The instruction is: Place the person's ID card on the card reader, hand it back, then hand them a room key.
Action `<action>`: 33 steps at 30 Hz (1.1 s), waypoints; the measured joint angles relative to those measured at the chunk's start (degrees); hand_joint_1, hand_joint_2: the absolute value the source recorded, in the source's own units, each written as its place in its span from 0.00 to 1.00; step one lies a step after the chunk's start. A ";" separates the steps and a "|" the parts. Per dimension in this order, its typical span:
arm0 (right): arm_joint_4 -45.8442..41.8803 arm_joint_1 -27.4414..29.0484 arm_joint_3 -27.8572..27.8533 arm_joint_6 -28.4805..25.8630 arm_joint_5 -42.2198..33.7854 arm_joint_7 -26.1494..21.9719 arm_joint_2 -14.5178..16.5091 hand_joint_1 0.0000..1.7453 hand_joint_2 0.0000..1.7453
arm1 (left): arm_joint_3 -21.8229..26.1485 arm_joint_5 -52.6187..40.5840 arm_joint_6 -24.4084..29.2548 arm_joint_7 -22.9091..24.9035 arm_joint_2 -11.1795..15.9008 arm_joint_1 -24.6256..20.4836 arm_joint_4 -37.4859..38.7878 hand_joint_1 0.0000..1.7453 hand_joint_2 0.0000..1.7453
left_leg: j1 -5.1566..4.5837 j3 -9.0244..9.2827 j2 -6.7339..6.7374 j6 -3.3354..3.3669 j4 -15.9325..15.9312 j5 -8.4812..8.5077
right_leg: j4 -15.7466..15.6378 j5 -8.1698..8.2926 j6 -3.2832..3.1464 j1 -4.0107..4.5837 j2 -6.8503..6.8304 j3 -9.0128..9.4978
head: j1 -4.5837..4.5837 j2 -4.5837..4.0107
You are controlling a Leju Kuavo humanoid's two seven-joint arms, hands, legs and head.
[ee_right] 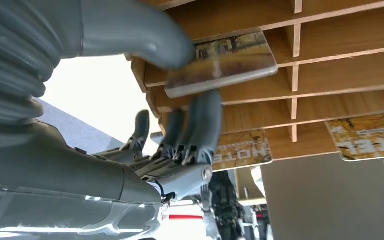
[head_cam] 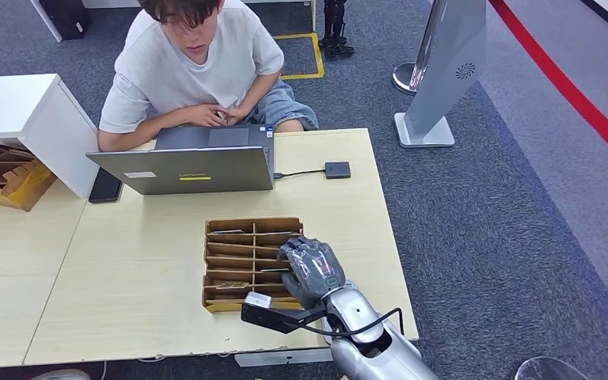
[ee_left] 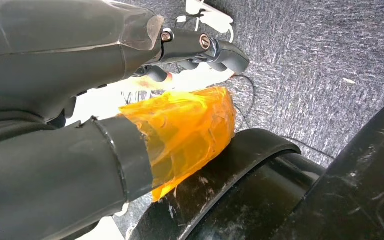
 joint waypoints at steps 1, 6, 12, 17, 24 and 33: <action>0.10 -0.04 -0.06 0.01 0.00 0.00 0.03 0.82 1.00 | -0.01 0.01 -0.01 0.00 0.00 0.00 0.00 0.00 0.00 | 0.00 0.00 0.00 0.00 0.00 0.00 | 0.00 0.00 0.00 0.00 0.00 0.00 | 0.00 0.00; 0.28 -0.20 -0.16 0.00 -0.02 0.00 0.21 0.86 1.00 | -0.01 0.04 -0.01 0.00 0.00 0.00 -0.09 0.00 0.00 | 0.00 0.00 0.00 0.00 0.00 0.00 | 0.00 0.00 0.00 0.00 0.00 0.00 | 0.00 0.00; 0.34 -0.23 -0.24 -0.09 0.08 -0.13 0.31 0.89 1.00 | -0.02 0.05 -0.02 0.00 0.00 0.00 -0.26 0.00 0.00 | 0.00 0.00 0.00 0.00 0.00 0.00 | 0.00 0.00 0.00 0.00 0.00 0.00 | 0.00 0.00; 0.65 -0.22 -0.39 -0.14 0.19 -0.13 0.37 0.89 1.00 | -0.04 0.05 -0.01 0.00 0.00 0.00 -0.28 0.00 0.00 | 0.00 0.01 0.00 0.00 0.00 0.01 | 0.00 0.01 0.00 0.00 0.01 0.00 | -0.01 0.00; 0.75 -0.22 -0.48 -0.15 0.26 -0.13 0.37 0.89 1.00 | -0.06 0.06 -0.01 0.00 0.00 0.00 -0.28 0.00 0.00 | 0.00 0.02 0.00 -0.01 0.00 0.02 | 0.00 0.03 -0.02 0.00 0.01 0.00 | -0.01 0.00; 0.82 -0.22 -0.49 -0.15 0.26 -0.14 0.37 0.90 1.00 | -0.06 0.06 -0.01 0.00 0.00 0.00 -0.28 0.00 0.00 | 0.00 0.02 0.00 -0.01 0.00 0.02 | 0.00 0.03 -0.02 0.00 0.01 0.00 | -0.01 0.00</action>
